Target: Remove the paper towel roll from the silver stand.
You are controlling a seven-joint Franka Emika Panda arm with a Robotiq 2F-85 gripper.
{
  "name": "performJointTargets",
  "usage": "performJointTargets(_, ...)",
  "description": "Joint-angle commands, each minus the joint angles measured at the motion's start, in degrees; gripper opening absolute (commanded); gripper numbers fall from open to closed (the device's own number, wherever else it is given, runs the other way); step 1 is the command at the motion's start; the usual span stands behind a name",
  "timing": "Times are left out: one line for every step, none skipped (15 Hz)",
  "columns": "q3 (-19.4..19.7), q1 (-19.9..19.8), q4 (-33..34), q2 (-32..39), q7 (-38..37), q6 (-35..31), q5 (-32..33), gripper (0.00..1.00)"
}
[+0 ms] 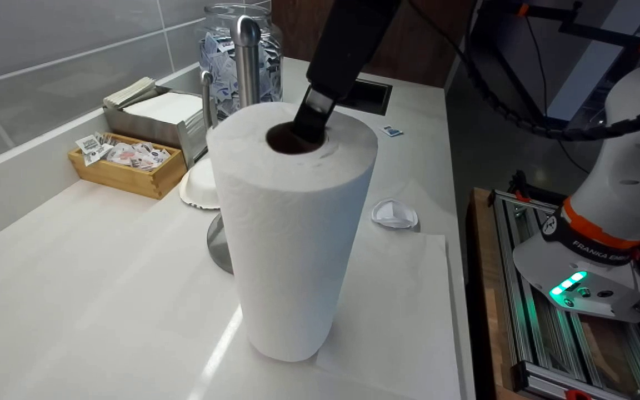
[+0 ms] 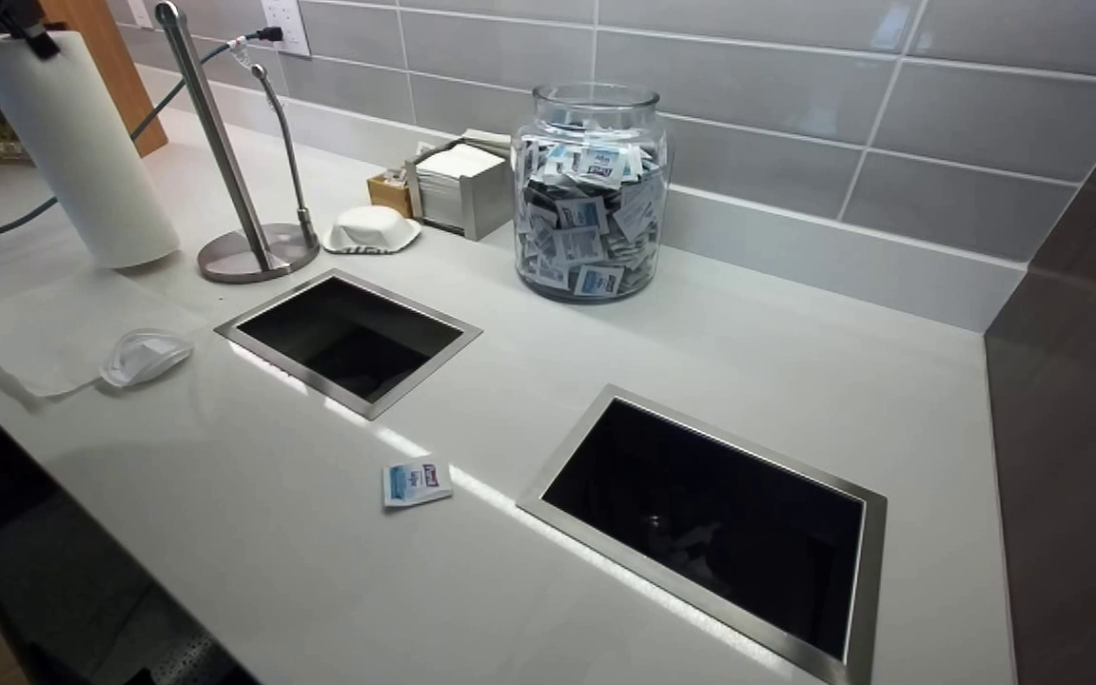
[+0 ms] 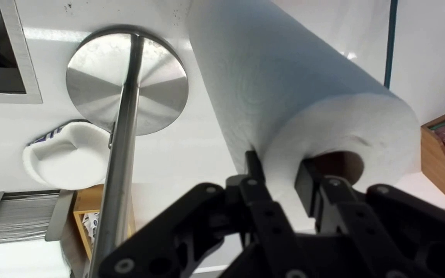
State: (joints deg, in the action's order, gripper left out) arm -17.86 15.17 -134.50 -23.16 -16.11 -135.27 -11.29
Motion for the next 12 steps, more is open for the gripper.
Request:
performJointTargets(1.1, 1.0, -1.7, -1.2, 1.7, -1.4, -1.7, 0.53)
performJointTargets(1.1, 0.8, -1.7, -1.4, 1.5, -1.2, -1.4, 0.59)
performJointTargets(1.0, 0.6, -1.7, -1.6, 1.2, -1.2, -1.0, 0.66)
performJointTargets(1.0, 0.5, -1.6, -1.9, 1.0, -0.9, -0.8, 0.75)
performJointTargets(1.0, 0.5, -1.6, -2.2, 1.0, -0.7, -0.8, 0.81)
performJointTargets(1.1, 0.6, -1.3, -2.7, 0.9, -0.1, -0.9, 0.90)
performJointTargets(0.9, 0.5, -1.2, -3.4, 0.7, 0.1, -0.6, 0.97)
performJointTargets(0.8, 0.3, -0.9, -4.1, 0.2, 1.0, -0.3, 1.00)
performJointTargets(0.6, 0.1, -0.6, -5.0, -0.3, 2.1, 0.2, 1.00)
performJointTargets(0.2, -0.6, -0.3, -6.1, -1.7, 3.5, 1.3, 1.00)
performJointTargets(0.0, -0.9, 0.2, -7.1, -2.6, 5.4, 1.9, 1.00)
performJointTargets(-0.5, -1.8, 0.4, -8.6, -4.4, 7.1, 3.2, 1.00)
